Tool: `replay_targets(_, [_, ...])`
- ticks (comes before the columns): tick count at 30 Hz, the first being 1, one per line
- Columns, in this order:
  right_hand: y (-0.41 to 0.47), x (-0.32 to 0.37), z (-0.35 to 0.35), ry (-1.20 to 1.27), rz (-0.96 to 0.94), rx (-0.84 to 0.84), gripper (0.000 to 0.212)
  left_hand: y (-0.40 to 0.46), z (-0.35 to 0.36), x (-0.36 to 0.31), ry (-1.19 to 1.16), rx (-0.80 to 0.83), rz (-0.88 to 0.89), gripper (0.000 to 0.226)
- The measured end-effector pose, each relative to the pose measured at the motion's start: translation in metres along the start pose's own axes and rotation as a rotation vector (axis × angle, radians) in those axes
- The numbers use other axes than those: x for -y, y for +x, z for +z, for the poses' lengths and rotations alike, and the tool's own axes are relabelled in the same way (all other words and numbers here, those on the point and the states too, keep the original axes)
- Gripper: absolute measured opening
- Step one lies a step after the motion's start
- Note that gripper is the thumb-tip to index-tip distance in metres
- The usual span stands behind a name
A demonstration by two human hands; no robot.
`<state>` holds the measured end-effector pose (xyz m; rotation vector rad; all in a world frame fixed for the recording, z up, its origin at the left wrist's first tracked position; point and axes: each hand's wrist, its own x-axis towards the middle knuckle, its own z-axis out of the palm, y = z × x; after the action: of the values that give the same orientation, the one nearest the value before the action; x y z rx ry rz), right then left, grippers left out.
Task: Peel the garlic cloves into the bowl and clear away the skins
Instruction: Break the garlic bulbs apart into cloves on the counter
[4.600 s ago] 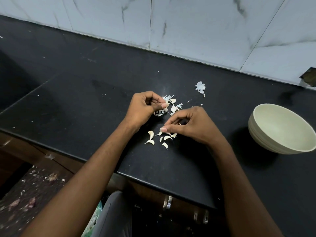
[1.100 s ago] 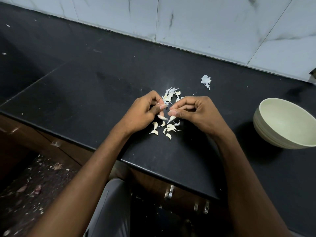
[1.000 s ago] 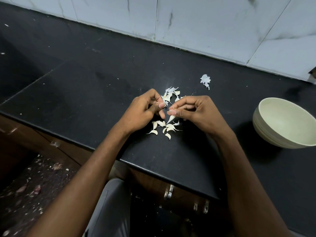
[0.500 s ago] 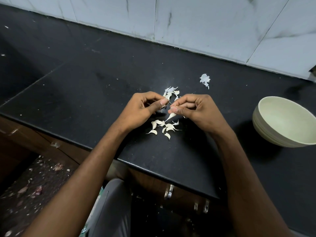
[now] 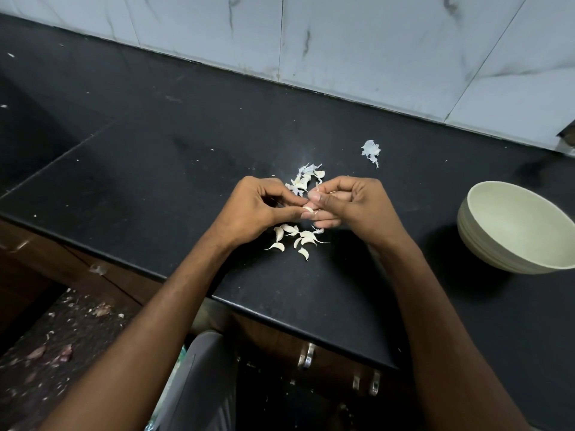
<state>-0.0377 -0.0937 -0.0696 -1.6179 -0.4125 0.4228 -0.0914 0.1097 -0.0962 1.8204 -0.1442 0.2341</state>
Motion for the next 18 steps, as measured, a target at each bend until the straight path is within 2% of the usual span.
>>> replay_targets(5, [0.007, -0.003, -0.01, 0.112, -0.013, -0.163, 0.022, 0.0, -0.001, -0.001, -0.069, -0.036, -0.021, 0.017])
replay_targets(7, [0.012, -0.006, -0.017, 0.08, -0.077, -0.228, 0.016, 0.002, -0.002, 0.0, -0.083, -0.044, -0.031, 0.015])
replay_targets(9, [0.019, -0.015, -0.024, -0.207, -0.191, -0.313, 0.011, 0.003, -0.003, 0.002, -0.113, -0.049, -0.02, 0.013])
replay_targets(11, [0.027, -0.025, -0.026, -0.627, -0.332, -0.343, 0.023, 0.003, -0.004, 0.002, -0.143, -0.048, -0.002, 0.011])
replay_targets(12, [0.031, -0.029, -0.025, -0.759, -0.38, -0.33, 0.028, 0.003, -0.004, 0.001, -0.15, -0.047, 0.0, 0.011])
replay_targets(15, [0.034, -0.029, -0.017, -0.862, -0.372, -0.329, 0.039, 0.001, -0.004, 0.0, -0.139, -0.016, -0.031, 0.013])
replay_targets(18, [0.031, -0.024, -0.016, -0.841, -0.379, -0.397, 0.045, 0.0, -0.008, 0.002, -0.118, 0.107, -0.075, 0.017])
